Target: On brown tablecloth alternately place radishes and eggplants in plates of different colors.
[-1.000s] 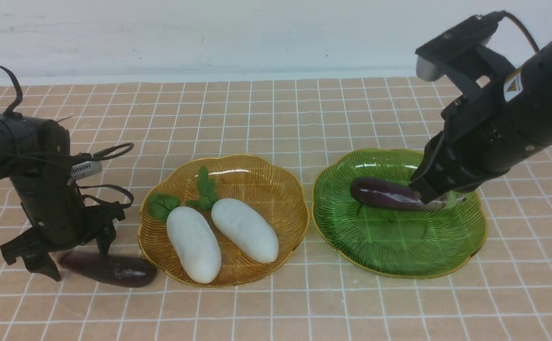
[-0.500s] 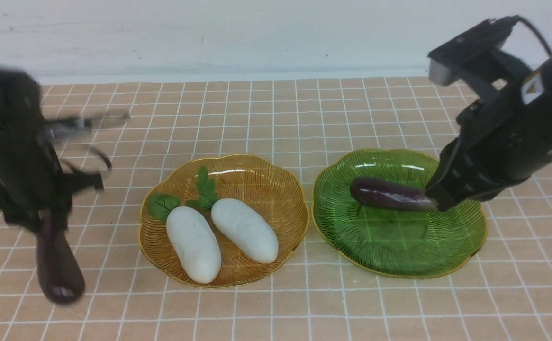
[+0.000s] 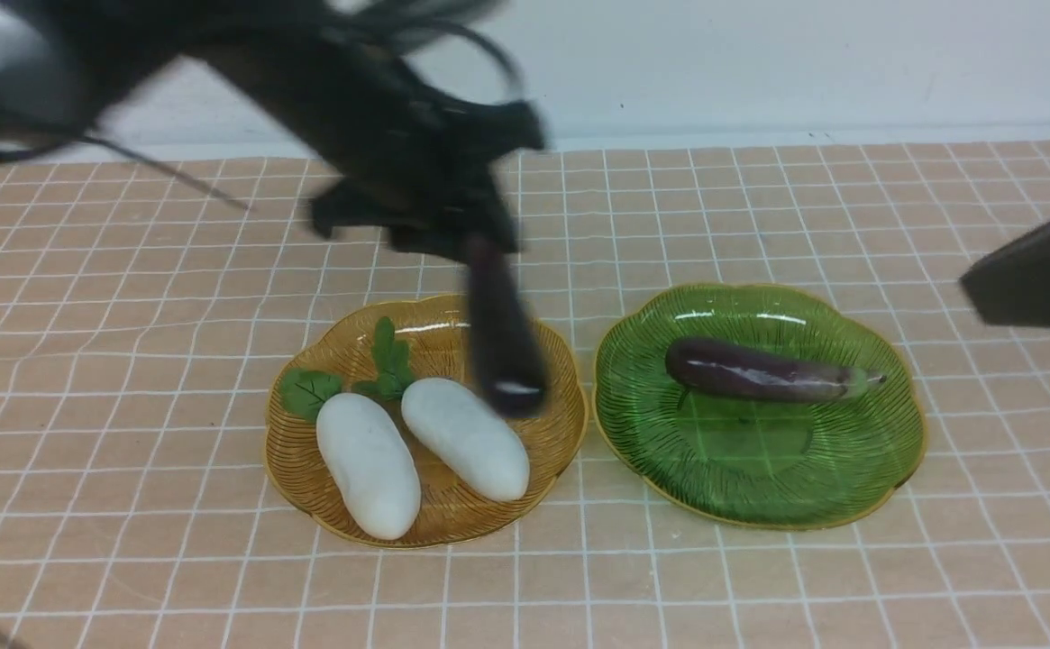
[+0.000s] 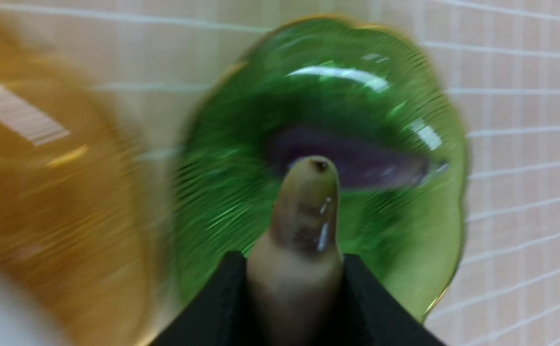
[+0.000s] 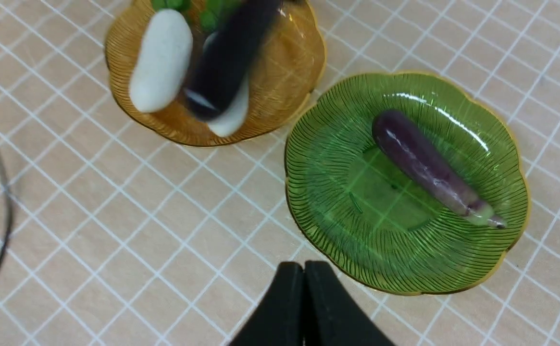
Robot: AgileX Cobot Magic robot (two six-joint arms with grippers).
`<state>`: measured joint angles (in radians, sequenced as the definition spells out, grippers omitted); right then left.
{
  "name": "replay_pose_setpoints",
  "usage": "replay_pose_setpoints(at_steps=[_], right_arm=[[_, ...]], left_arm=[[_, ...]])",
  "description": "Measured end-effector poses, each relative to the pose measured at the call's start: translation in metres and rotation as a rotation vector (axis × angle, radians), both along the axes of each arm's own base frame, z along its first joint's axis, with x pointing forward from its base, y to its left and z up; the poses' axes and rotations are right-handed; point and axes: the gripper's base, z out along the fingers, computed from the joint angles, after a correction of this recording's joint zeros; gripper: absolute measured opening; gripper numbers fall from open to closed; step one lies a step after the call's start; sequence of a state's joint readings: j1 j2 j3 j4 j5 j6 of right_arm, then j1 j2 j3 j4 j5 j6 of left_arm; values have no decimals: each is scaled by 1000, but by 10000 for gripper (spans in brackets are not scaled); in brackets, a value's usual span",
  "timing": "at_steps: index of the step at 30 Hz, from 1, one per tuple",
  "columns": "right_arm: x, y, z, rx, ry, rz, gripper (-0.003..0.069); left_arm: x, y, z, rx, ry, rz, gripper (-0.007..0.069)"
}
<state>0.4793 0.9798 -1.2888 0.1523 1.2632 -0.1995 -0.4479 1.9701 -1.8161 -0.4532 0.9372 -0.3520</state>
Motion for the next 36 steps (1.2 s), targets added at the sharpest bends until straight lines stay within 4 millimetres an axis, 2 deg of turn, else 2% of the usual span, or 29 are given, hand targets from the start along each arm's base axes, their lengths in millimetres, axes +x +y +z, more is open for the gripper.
replay_pose_setpoints(at_steps=[2, 8, 12, 14, 15, 18, 20, 22, 24, 26, 27, 29, 32, 36], right_arm=[[-9, -5, -1, 6, -10, 0, -15], [-30, -17, -18, -14, -4, -6, -15], [-42, -26, -27, -35, -16, -24, -15], [-48, -32, -28, -34, -34, -44, -15], [-54, -36, -26, -29, -55, -63, -15], [-88, -62, -17, 35, -177, -165, -15], [-109, -76, -18, 73, -240, -209, -15], [-126, -88, -27, 106, -279, -246, -15], [-142, -97, -49, 168, -321, -277, -15], [-138, -95, -68, 230, -385, -278, -15], [-135, -92, -80, 279, -451, -269, -15], [-119, -81, -102, 359, -567, -239, -15], [-104, -71, -119, 435, -687, -205, -15], [-100, -68, -124, 455, -750, -189, -15]], left_arm=[[12, -23, -19, -38, -1, -3, 183], [28, -61, -54, -74, -7, -26, 210], [30, -69, -66, -68, -1, -40, 262], [30, -71, -71, -62, 0, -50, 313], [30, -72, -73, -56, -1, -58, 363], [30, -71, -72, -40, -24, -83, 513], [31, -68, -68, -33, -43, -92, 549], [31, -64, -59, -26, -74, -110, 514], [28, -57, -45, -14, -107, -145, 407], [26, -50, -30, -1, -144, -182, 279], [23, -42, -14, 14, -190, -223, 139], [17, -32, 4, 40, -242, -273, 36], [13, -22, 20, 64, -288, -306, 4], [8, -18, 27, 74, -285, -328, -3]])
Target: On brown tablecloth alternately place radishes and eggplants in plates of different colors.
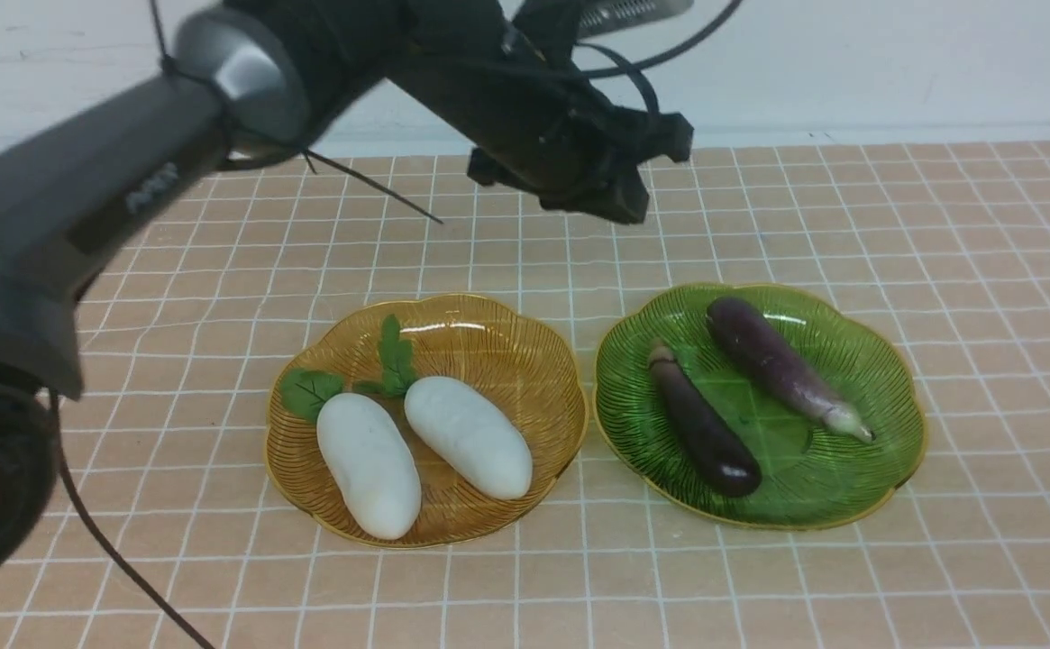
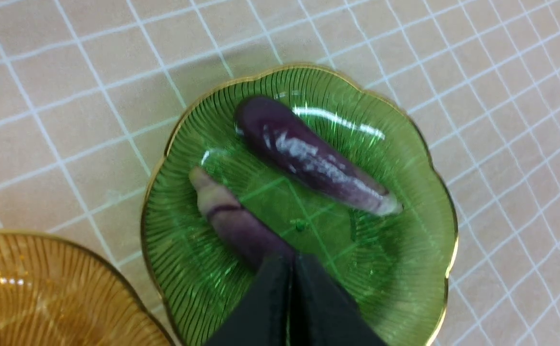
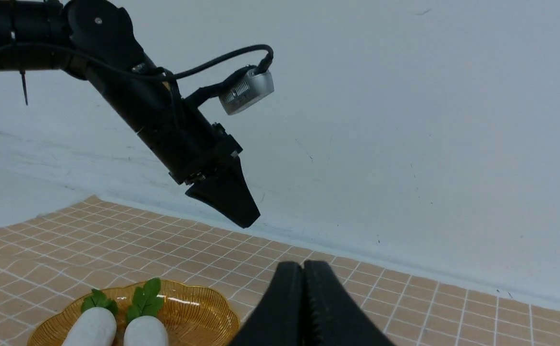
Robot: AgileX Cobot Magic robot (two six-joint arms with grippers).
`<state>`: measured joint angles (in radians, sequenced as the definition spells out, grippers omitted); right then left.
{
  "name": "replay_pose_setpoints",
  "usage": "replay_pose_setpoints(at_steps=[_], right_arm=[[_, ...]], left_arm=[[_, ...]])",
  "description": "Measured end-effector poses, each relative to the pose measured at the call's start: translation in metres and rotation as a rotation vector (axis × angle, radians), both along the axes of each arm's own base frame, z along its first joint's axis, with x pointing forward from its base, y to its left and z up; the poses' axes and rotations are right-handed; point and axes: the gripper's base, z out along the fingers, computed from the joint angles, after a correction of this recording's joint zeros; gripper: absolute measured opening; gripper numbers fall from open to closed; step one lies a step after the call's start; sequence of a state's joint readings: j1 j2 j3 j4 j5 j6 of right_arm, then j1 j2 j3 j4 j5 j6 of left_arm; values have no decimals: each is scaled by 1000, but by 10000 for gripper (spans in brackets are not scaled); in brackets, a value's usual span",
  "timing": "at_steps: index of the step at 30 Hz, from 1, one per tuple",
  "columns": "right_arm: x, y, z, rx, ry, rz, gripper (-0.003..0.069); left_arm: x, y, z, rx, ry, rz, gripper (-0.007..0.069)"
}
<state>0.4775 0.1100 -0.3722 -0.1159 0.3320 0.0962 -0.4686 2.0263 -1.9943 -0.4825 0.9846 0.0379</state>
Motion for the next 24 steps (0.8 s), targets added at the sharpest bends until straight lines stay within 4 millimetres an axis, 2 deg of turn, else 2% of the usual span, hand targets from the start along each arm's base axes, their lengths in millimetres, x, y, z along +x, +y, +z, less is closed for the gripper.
replay_pose_setpoints(at_steps=[8, 14, 18, 24], right_arm=[[1, 0, -8, -29, 62, -8, -15], [2, 0, -11, -40, 79, -11, -15], [5, 2, -27, -51, 98, -12, -15], [10, -1, -72, -67, 178, -95, -15]], left_arm=[[-1, 6, 1, 87, -37, -26, -3], [-10, 19, 16, 184, -80, -35, -3], [-24, 32, 34, 264, -102, -43, -3], [-41, 52, 56, 394, -129, -37, -3]])
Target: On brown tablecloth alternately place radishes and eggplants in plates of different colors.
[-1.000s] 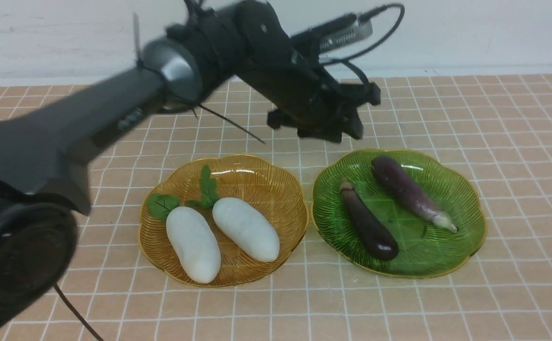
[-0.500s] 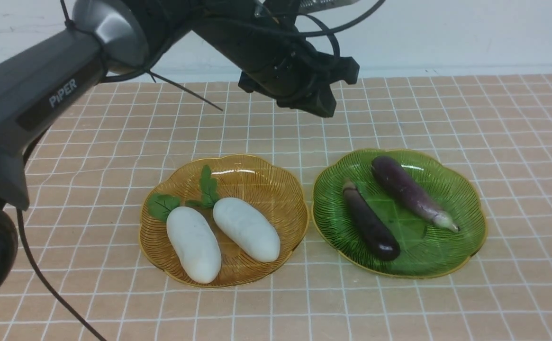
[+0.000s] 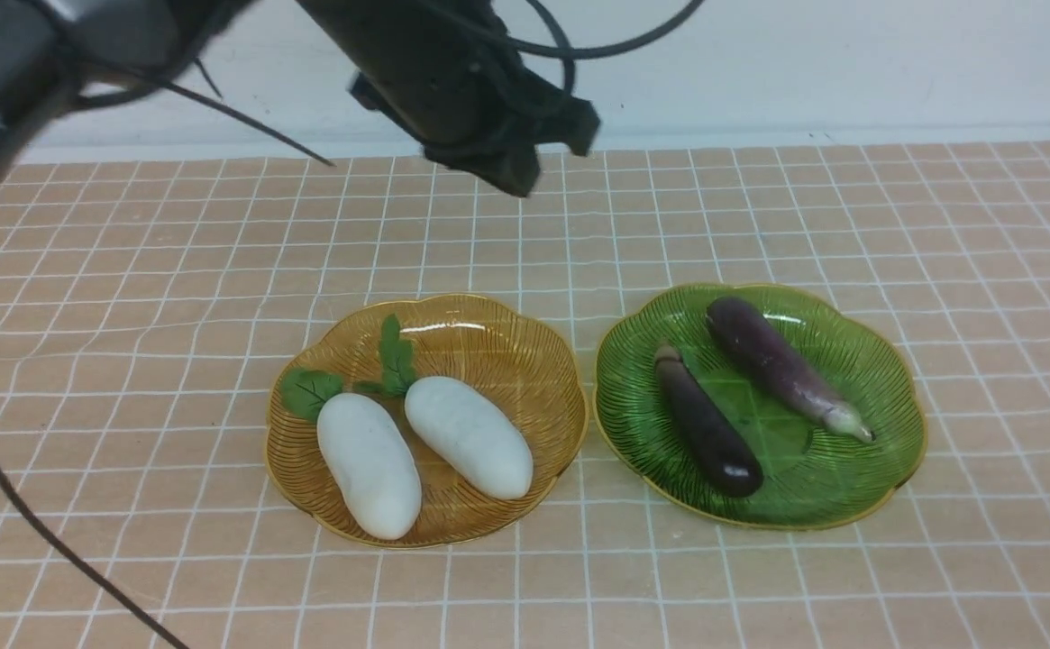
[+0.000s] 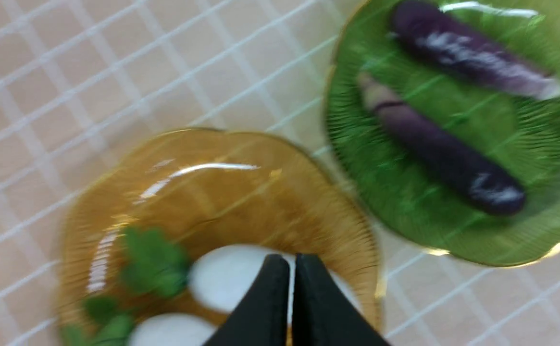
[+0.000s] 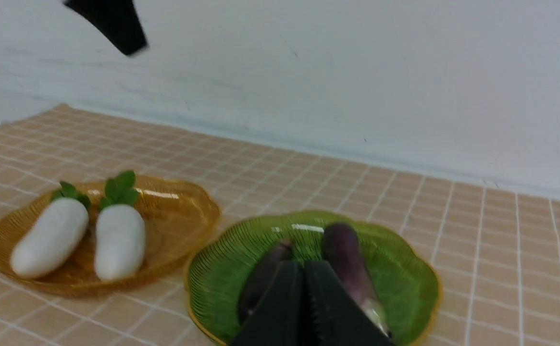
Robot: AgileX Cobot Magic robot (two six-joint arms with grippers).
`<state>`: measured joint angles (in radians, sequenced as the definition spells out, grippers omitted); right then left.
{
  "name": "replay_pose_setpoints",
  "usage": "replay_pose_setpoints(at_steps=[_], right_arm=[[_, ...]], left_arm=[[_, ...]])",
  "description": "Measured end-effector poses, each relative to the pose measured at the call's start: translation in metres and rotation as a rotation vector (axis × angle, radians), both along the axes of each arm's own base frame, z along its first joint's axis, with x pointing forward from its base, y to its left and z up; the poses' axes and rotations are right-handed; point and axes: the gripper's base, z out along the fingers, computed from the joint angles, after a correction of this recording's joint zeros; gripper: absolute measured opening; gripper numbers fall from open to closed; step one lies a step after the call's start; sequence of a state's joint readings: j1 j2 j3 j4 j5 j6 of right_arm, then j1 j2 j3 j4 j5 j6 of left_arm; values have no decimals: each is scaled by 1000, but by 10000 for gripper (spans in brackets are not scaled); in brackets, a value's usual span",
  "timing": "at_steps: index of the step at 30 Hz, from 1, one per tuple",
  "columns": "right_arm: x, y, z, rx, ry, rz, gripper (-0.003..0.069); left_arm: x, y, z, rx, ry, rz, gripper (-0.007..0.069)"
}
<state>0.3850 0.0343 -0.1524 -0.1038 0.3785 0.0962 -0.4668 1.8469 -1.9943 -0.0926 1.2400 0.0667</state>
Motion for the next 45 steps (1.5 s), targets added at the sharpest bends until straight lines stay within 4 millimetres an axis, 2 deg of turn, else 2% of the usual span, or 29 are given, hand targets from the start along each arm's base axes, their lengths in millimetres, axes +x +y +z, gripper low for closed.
replay_pose_setpoints(at_steps=[7, 12, 16, 19, 27, 29, 31, 33, 34, 38, 41, 45], right_arm=[[3, -8, -29, 0, 53, -167, -15], [6, -13, -54, 15, 136, -289, -15], [6, -15, -58, 32, 156, -316, -15], [6, -14, -58, 40, 158, -317, -15], [6, -14, -58, 54, 160, -316, -15], [6, -14, -58, 54, 160, -316, -15], [6, -14, -58, 54, 160, -316, -15], [6, -14, -58, 54, 160, -316, -15], [6, -14, -58, 55, 160, -316, -15], [6, -14, -58, 55, 160, -316, -15], [6, -14, -58, 55, 160, -316, -15], [6, -14, -58, 55, 160, -316, -15]], left_arm=[[-6, 14, 15, 86, -77, 29, -3], [-16, 21, 30, 87, -119, 36, -3], [-28, 27, 44, 74, -150, 39, -3], [-43, 35, 52, 68, -160, 40, -3], [-113, 72, 56, 93, -161, 47, -3], [-135, 84, 49, 102, -150, 51, -3], [-172, 103, 43, 86, -153, 78, -3], [-204, 119, 27, 60, -148, 113, -3], [-219, 126, 10, 31, -166, 125, -3], [-257, 143, -28, -127, -349, 146, -3], [-274, 150, -55, -257, -517, 155, -3], [-286, 155, -72, -369, -681, 153, -3]])
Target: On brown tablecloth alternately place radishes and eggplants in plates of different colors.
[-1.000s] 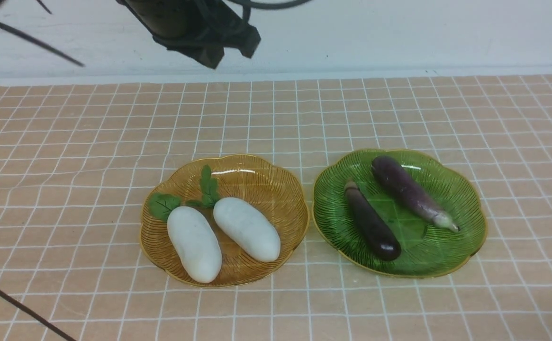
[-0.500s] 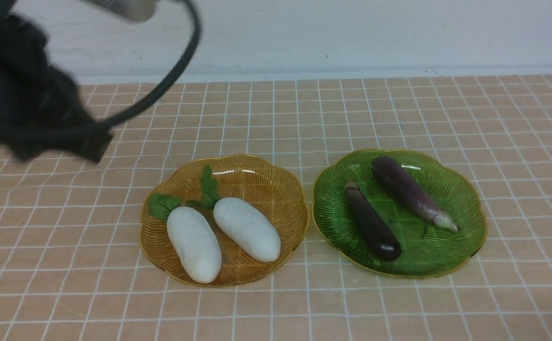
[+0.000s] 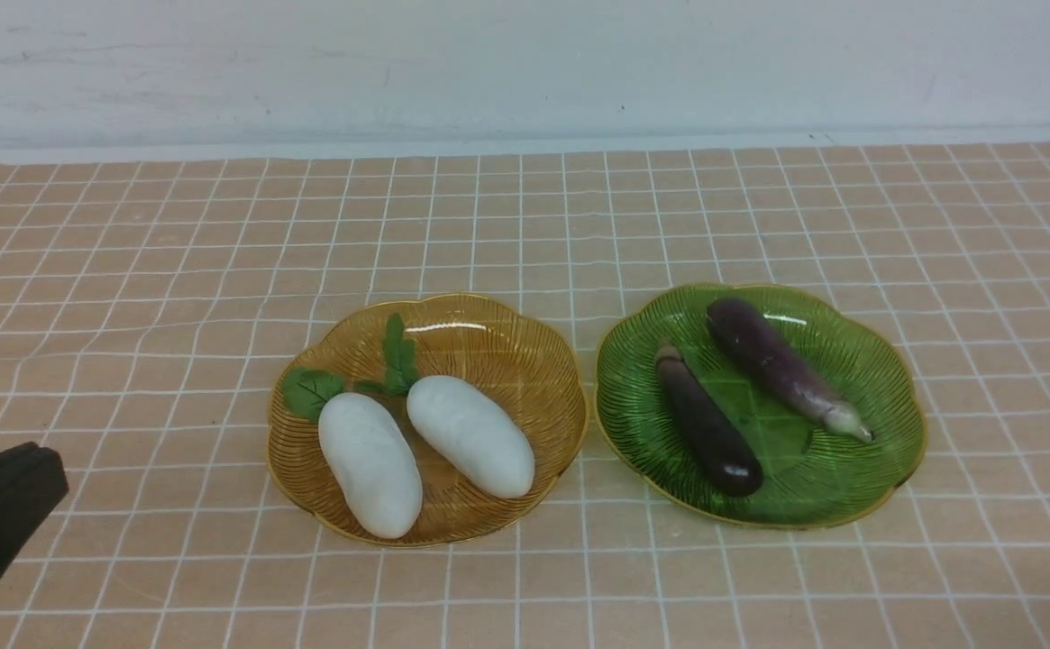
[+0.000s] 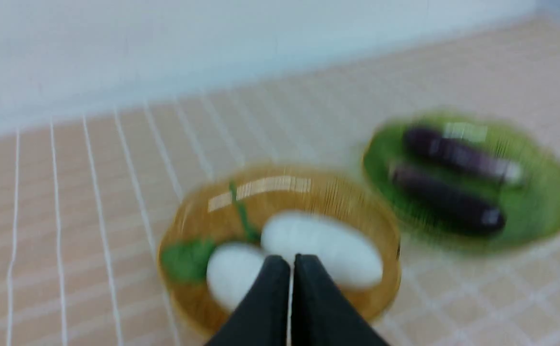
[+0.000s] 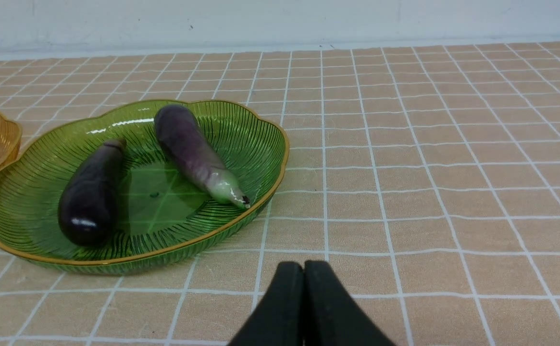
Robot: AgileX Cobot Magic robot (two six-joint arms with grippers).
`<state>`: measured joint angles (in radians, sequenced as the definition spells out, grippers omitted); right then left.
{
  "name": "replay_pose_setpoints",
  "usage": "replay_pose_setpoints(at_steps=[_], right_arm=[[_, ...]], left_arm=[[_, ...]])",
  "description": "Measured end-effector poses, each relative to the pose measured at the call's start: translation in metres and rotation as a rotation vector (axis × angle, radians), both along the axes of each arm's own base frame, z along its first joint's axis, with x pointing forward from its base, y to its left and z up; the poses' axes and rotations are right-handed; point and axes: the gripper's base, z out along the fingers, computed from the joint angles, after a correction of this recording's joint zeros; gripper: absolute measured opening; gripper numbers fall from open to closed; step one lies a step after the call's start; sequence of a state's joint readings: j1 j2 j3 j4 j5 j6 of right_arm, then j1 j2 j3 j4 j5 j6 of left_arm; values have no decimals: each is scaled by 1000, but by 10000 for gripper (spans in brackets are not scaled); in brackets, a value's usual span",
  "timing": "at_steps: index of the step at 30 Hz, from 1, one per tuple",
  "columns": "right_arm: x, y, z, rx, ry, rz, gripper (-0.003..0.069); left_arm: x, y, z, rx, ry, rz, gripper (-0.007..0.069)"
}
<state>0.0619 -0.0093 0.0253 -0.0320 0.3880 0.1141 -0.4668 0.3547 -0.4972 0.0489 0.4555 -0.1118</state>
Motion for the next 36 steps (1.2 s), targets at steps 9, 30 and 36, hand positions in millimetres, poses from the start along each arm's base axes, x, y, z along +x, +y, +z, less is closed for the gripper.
replay_pose_setpoints(at_steps=[9, 30, 36], right_arm=[[0, 0, 0, 0, -1, 0, -15], [0, 0, 0, 3, -1, 0, -15], [0, 0, 0, 3, -1, 0, -15]], left_arm=[[-20, 10, -31, -65, -128, -5, -3], [-14, 29, -136, 115, -44, 354, -3], [-16, 29, -143, 117, 38, 360, -3]])
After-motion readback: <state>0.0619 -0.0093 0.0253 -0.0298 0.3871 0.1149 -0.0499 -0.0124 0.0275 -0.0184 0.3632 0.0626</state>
